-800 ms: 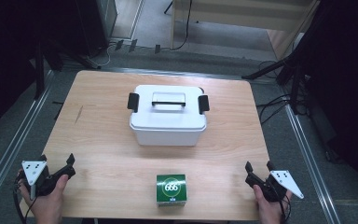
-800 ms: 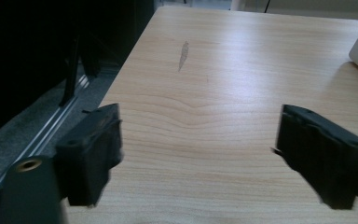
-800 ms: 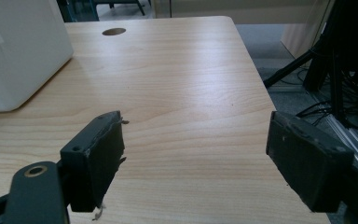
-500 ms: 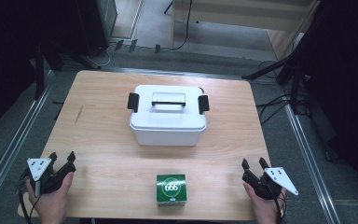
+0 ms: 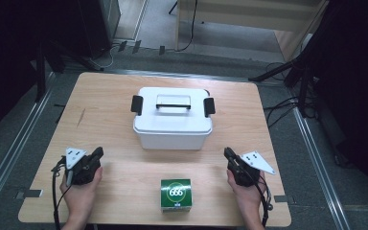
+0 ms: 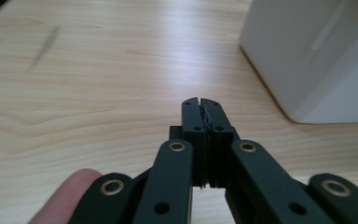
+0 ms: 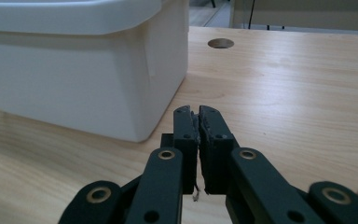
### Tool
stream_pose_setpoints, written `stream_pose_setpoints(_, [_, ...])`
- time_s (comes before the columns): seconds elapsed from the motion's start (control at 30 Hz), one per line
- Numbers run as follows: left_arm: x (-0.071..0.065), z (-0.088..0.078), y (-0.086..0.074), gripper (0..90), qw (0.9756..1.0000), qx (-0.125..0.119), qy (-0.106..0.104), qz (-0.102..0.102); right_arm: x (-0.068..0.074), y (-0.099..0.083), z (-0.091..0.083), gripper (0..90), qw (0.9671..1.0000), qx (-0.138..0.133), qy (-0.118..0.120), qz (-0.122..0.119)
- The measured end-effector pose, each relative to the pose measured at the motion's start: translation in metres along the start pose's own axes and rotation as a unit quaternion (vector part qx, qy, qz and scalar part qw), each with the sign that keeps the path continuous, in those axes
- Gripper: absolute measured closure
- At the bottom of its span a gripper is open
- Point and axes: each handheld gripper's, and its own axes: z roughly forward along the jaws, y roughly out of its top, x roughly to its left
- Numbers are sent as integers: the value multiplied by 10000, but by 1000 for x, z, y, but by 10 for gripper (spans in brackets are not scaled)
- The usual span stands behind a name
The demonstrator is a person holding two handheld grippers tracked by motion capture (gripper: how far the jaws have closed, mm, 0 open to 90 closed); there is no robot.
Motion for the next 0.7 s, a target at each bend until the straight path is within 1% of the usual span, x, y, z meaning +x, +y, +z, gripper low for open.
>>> stream_pose_setpoints(0.03, [0, 0, 0, 900, 10000, 0, 0, 0, 0, 0, 0, 867, 10000, 0, 0, 0])
stream_pose_setpoints(0.07, [-4, 6, 3, 900, 9999, 82, -86, 49, 6, 4, 11, 900, 10000, 54, 23, -18])
stream_pose_setpoints(0.13, [-15, 17, 11, 900, 9996, 154, -213, 116, 10, 6, 20, 900, 9999, 96, 66, -74])
stream_pose_setpoints(0.23, [-25, 31, 21, 900, 9990, 207, -353, 178, 15, 13, 36, 900, 9998, 169, 130, -14])
stream_pose_setpoints(0.27, [-29, 35, 23, 900, 9988, 218, -389, 185, 16, 15, 41, 900, 9998, 198, 94, -9])
stream_pose_setpoints(0.3, [-29, 35, 23, 900, 9988, 218, -389, 185, 16, 15, 41, 900, 9998, 198, 94, -9])
stream_pose_setpoints(0.33, [-36, 44, 29, 900, 9984, 268, -423, 246, 17, 18, 51, 900, 9997, 233, 36, 4])
stream_pose_setpoints(0.37, [-36, 44, 29, 900, 9984, 268, -423, 246, 17, 18, 51, 900, 9997, 233, 36, 4])
stream_pose_setpoints(0.4, [-41, 50, 32, 900, 9981, 308, -469, 262, 16, 20, 55, 900, 9997, 257, -13, 38])
stream_pose_setpoints(0.43, [-43, 52, 33, 900, 9979, 327, -481, 284, 15, 22, 60, 900, 9996, 251, 15, 118])
stream_pose_setpoints(0.47, [-48, 57, 35, 900, 9977, 332, -514, 294, 16, 24, 65, 900, 9996, 249, 0, 101])
stream_pose_setpoints(0.5, [-50, 60, 36, 900, 9974, 339, -553, 301, 17, 25, 67, 900, 9996, 273, 1, 65])
stream_pose_setpoints(0.6, [-54, 66, 38, 900, 9969, 387, -617, 306, 21, 27, 72, 900, 9996, 278, 54, 59])
stream_pose_setpoints(0.67, [-57, 69, 39, 900, 9962, 393, -688, 363, 22, 27, 74, 900, 9997, 251, 2, 79])
stream_pose_setpoints(0.7, [-58, 71, 39, 900, 9961, 396, -669, 417, 21, 27, 75, 900, 9996, 251, 32, 118])
